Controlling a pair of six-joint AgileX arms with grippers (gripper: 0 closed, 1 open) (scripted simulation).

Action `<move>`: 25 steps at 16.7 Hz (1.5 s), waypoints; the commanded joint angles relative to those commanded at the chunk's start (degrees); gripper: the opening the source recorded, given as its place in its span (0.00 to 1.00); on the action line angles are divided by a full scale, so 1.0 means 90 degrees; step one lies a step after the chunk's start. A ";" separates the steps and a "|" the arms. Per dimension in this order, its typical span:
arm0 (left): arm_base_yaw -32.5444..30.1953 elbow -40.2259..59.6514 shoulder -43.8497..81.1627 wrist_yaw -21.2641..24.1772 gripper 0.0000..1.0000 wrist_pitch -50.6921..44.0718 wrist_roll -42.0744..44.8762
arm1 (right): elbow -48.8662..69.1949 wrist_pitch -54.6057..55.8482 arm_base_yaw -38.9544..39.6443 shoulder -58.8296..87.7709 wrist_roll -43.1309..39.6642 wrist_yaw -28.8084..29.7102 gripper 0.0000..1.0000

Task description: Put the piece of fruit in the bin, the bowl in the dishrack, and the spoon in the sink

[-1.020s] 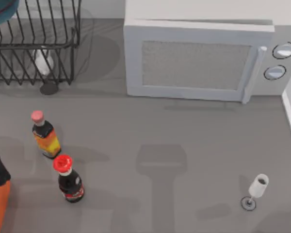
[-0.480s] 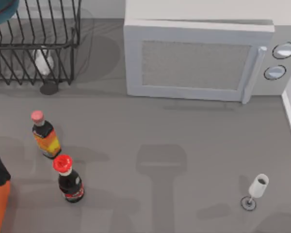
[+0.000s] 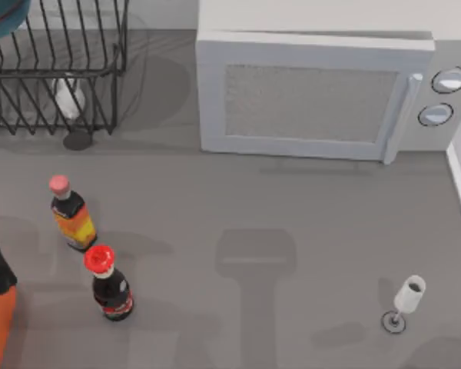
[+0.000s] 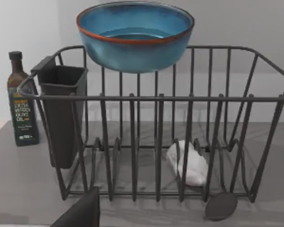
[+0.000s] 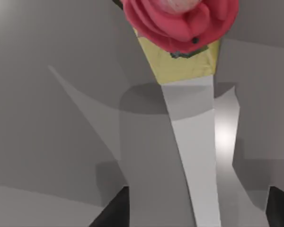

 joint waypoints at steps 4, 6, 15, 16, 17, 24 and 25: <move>0.0000 0.0000 0.0000 0.0000 1.00 0.0000 0.0000 | 0.0302 -0.0836 0.0003 -0.0499 0.0296 0.0197 0.00; 0.0000 0.0000 0.0000 0.0000 1.00 0.0000 0.0000 | 0.0546 -0.1245 -0.0016 -0.0639 0.0292 0.0198 0.00; 0.0000 0.0000 0.0000 0.0000 1.00 0.0000 0.0000 | 0.1885 -0.3347 0.0007 -0.1505 0.0239 0.0199 0.00; 0.0000 0.0000 0.0000 0.0000 1.00 0.0000 0.0000 | 0.1913 -0.3406 0.0008 -0.1529 0.0246 0.0198 0.00; 0.0000 0.0000 0.0000 0.0000 1.00 0.0000 0.0000 | 0.1916 -0.3411 0.0008 -0.1532 0.0247 0.0198 0.00; 0.0000 0.0000 0.0000 0.0000 1.00 0.0000 0.0000 | 0.2302 -0.3583 0.0076 -0.1130 0.0282 0.0207 0.00; 0.0000 0.0000 0.0000 0.0000 1.00 0.0000 0.0000 | 0.2572 -0.3698 0.0124 -0.0893 0.0302 0.0211 0.00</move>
